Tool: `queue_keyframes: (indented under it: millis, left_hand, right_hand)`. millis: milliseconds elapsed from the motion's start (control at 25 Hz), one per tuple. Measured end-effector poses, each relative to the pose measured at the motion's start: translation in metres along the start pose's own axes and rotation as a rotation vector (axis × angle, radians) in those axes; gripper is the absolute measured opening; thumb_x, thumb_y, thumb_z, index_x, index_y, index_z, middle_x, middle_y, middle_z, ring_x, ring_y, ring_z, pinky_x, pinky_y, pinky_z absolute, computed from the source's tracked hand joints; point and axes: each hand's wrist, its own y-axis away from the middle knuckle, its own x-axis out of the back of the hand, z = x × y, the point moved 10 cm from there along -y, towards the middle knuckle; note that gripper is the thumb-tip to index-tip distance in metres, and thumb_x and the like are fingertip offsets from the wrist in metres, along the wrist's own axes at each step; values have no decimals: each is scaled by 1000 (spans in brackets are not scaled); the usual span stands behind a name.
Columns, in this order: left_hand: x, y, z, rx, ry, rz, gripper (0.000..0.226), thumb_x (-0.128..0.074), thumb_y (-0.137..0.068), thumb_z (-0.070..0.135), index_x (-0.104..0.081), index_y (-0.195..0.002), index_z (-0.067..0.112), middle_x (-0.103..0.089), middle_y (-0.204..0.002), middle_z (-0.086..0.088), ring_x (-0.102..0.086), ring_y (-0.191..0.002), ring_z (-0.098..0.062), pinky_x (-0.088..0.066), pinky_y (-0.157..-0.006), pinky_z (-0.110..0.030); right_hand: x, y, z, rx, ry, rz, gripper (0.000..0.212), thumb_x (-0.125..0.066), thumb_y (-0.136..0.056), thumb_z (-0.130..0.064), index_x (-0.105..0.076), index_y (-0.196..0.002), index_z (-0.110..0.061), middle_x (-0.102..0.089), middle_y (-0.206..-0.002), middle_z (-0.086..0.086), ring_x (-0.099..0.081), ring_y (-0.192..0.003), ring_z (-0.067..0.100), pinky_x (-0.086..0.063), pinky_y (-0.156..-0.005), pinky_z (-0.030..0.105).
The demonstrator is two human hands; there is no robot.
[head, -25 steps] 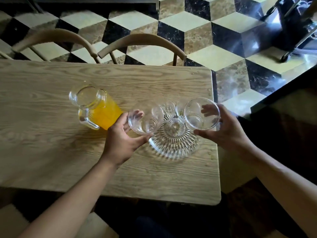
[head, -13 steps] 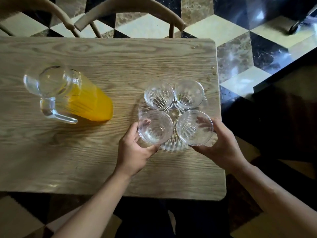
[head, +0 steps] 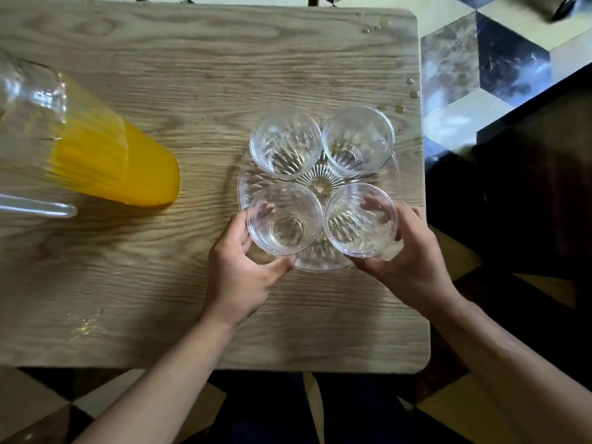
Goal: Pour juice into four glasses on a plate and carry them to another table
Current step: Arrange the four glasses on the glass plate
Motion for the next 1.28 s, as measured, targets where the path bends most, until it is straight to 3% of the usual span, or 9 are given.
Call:
queue_keyframes:
  millis: [80, 200, 480, 680, 840, 960, 1040, 1160, 1280]
  left_hand:
    - [0, -1, 0, 0, 20, 0, 82, -96, -61, 15, -57, -133, 26, -68, -137, -4, -63, -131, -20, -48, -113, -54]
    - [2, -4, 1, -19, 33, 4, 79, -93, -62, 27, -57, -132, 34, -67, -138, -5, -62, -133, -20, -47, -115, -53]
    - [-2, -6, -4, -41, 26, 5, 86, -92, -65, 20, -52, -141, 19, -65, -141, -5, -61, -135, -21, -46, -116, -50]
    - [0, -8, -7, -45, 11, 18, 80, -91, -64, 29, -57, -136, 38, -64, -142, -5, -59, -136, -21, -46, -116, -52]
    - [-1, -6, -9, -51, -23, 7, 88, -89, -66, 29, -50, -144, 24, -61, -145, -7, -58, -137, -21, -46, -116, -52]
    - [-1, -6, -10, -57, -35, -2, 91, -90, -66, 30, -49, -147, 24, -58, -148, -9, -55, -140, -23, -45, -117, -53]
    - [0, -5, -8, -52, -39, -5, 96, -90, -65, 34, -47, -149, 15, -56, -150, -9, -52, -143, -20, -44, -118, -47]
    - [3, -4, -2, -49, -23, 3, 102, -89, -64, 35, -39, -151, 16, -53, -151, -10, -50, -144, -12, -41, -120, -34]
    - [9, -1, 4, -89, -43, 26, 98, -91, -66, 29, -39, -149, 26, -53, -151, -11, -50, -143, -13, -40, -121, -41]
  right_hand:
    - [-1, 0, -2, 8, 5, 3, 77, -88, -68, -37, -61, -136, -10, -67, -125, -6, -56, -105, 19, -49, -88, 43]
    - [-1, 1, 0, 13, 12, 14, 76, -90, -70, -34, -60, -135, -8, -67, -125, -4, -57, -108, 21, -49, -91, 49]
    - [0, 1, 3, 15, 29, 28, 79, -91, -68, -27, -57, -138, -11, -65, -127, -1, -57, -105, 22, -48, -90, 52]
    - [-1, -1, 8, -14, 25, 14, 78, -83, -70, -38, -57, -139, -13, -63, -128, -3, -54, -106, 19, -49, -89, 42]
    - [-2, -1, 10, -25, 31, -6, 79, -76, -68, -40, -58, -139, -12, -61, -130, -3, -54, -112, 21, -48, -95, 45]
    - [-4, 0, 12, -46, 56, -14, 80, -76, -68, -45, -58, -139, -12, -57, -128, -10, -53, -115, 19, -40, -103, 30]
    - [-4, 0, 9, -44, 73, -16, 81, -77, -69, -47, -58, -139, -11, -56, -126, -11, -52, -114, 17, -36, -103, 23]
    - [-2, 1, 6, -27, 62, -23, 82, -79, -70, -46, -56, -140, -11, -56, -130, -9, -50, -117, 13, -44, -101, 40]
    - [2, 3, 10, -80, 42, -40, 93, -87, -68, -41, -49, -148, -13, -55, -136, -3, -48, -115, 12, -48, -96, 43]
